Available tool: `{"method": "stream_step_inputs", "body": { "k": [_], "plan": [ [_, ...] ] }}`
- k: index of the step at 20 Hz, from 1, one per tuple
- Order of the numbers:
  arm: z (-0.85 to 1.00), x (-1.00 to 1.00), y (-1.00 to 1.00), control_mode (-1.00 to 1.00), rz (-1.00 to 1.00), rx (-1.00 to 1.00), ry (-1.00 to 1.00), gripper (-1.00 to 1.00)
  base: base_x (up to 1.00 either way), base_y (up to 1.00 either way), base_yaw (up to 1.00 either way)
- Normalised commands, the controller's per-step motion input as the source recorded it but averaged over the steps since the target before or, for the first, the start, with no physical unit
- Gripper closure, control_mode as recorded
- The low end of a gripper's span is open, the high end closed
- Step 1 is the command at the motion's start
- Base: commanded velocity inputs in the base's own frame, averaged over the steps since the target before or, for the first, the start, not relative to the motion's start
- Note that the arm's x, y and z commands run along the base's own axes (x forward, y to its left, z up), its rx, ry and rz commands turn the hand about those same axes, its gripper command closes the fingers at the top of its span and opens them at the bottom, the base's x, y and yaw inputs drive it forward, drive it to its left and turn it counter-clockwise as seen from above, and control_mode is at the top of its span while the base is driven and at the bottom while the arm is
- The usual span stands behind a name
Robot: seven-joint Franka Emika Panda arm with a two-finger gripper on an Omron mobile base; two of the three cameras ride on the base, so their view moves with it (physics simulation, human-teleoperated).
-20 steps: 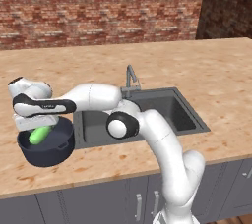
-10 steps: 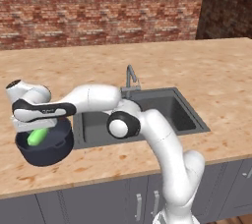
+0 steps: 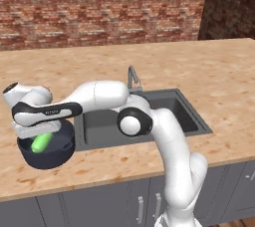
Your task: Dump the corn from the pot into the sink. Then turn on the water and wash the corn. Then turn off the water and put the corn back in the pot.
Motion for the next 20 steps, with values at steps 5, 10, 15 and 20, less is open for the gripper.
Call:
{"method": "stream_step_inputs", "body": {
  "k": [5, 10, 15, 20],
  "plan": [
    [0.0, -0.21, -0.75, -1.0, -0.04, 0.0, -0.02, -1.0, 0.0, 0.0, 0.0],
    [0.01, 0.0, -0.62, -1.0, -0.04, 0.0, -0.02, -1.0, 0.0, 0.0, 0.0],
    [0.39, -0.09, -0.29, -1.0, 0.0, 0.05, -0.07, -1.0, 0.0, 0.0, 0.0],
    [0.49, -0.09, -0.06, -1.0, 0.0, 0.12, -0.05, -1.0, 0.0, 0.0, 0.0]
  ]
}}
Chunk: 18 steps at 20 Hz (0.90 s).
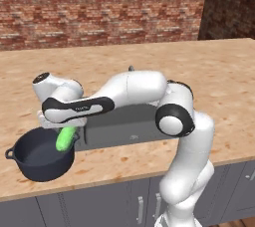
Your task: Dump the corn from the pot into the sink. Then turn on the water and wash the corn. Then turn off the water and put the corn back in the pot.
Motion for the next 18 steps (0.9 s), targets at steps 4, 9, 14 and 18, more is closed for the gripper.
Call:
{"method": "stream_step_inputs", "body": {
  "k": [4, 9, 14, 18],
  "plan": [
    [0.39, 0.0, 0.0, -1.0, 0.0, 0.11, -0.03, -1.0, 0.0, 0.0, 0.0],
    [0.39, 0.0, 0.0, -1.0, 0.0, 0.1, -0.06, -1.0, 0.0, 0.0, 0.0],
    [0.5, -0.01, 0.0, -1.0, 0.0, 0.1, -0.04, -1.0, 0.0, 0.0, 0.0],
    [0.48, -0.28, -0.08, -1.0, 0.0, 0.11, 0.0, -1.0, 0.0, 0.0, 0.0]
  ]
}}
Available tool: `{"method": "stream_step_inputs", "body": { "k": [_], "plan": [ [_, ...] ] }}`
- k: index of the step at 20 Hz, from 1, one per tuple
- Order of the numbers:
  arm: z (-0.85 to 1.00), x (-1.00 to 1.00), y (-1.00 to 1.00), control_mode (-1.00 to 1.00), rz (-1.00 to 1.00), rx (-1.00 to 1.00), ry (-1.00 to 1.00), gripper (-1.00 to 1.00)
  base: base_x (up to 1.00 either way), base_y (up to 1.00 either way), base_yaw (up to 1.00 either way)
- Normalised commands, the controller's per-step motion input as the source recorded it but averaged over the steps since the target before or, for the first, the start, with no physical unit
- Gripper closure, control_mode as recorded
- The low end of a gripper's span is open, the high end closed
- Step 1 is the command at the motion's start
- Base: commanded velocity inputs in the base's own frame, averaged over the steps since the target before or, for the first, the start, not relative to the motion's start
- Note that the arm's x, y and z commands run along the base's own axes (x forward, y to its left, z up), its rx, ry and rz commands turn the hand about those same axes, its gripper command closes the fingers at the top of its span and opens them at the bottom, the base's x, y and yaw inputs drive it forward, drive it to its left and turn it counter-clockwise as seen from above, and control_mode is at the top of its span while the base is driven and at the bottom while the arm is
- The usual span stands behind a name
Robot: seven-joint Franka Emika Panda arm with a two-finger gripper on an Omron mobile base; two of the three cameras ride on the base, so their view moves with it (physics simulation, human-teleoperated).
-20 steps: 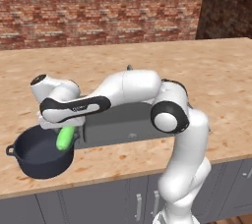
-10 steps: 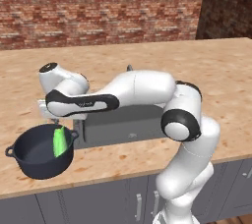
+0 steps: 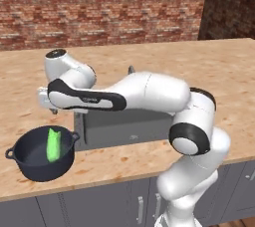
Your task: Dump the corn from the pot into the sink. Then turn on the water and wash the corn. Then turn off the water and put the corn back in the pot.
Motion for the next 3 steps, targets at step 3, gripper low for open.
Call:
{"method": "stream_step_inputs", "body": {
  "k": [3],
  "plan": [
    [0.3, -0.44, -0.26, -1.0, 0.0, 0.12, 0.0, -1.0, 0.0, 0.0, 0.0]
  ]
}}
